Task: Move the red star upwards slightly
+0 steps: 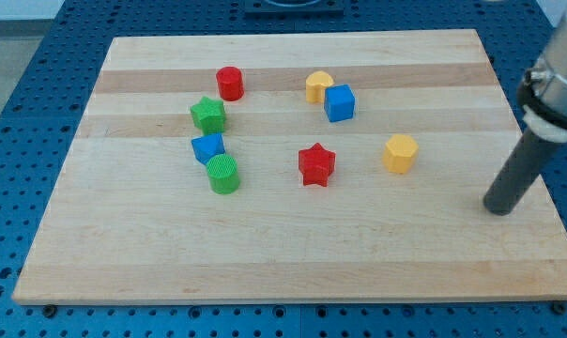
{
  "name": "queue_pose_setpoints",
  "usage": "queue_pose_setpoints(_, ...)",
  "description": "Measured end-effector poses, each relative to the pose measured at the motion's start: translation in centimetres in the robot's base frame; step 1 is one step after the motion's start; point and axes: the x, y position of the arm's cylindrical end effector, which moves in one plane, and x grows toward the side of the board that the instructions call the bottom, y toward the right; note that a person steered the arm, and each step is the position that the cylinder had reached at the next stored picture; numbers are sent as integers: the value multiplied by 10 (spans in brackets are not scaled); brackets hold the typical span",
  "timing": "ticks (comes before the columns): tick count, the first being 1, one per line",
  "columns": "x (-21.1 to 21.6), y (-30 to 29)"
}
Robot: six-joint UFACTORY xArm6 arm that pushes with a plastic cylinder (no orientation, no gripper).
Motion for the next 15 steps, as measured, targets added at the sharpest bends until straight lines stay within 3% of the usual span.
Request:
queue_pose_setpoints(2, 38, -31)
queue_pose_setpoints(6, 42, -70)
queue_pose_setpoints(10, 71, -111)
queue_pose_setpoints(15, 83, -201)
